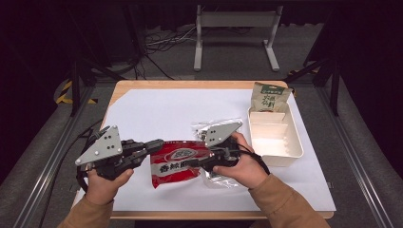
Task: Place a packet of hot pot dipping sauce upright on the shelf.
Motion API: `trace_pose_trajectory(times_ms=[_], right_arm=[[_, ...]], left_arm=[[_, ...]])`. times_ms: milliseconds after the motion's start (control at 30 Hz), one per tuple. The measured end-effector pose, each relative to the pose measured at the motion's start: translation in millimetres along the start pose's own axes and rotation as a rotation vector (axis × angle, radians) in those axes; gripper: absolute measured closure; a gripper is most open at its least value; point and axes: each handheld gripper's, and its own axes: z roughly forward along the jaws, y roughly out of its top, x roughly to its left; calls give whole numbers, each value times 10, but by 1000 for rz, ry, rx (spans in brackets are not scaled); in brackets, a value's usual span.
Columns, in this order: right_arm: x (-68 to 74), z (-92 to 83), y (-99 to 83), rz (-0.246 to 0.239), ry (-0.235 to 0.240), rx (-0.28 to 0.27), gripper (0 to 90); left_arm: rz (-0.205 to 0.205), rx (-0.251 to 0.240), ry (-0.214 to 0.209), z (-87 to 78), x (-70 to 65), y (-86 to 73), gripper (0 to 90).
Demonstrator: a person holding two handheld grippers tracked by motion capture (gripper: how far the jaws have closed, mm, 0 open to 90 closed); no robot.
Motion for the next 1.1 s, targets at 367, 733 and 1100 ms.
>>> trace_pose_trajectory(times_ms=[367,733,1100], right_arm=[[-40,148,-170,43,40,-56,657],[-41,38,-108,43,62,-52,895],[-69,-153,-64,77,48,-35,899]], left_arm=[[-13,9,-1,12,11,-10,899],[-19,-1,18,-26,44,-35,898],[-32,24,23,22,60,-54,788]])
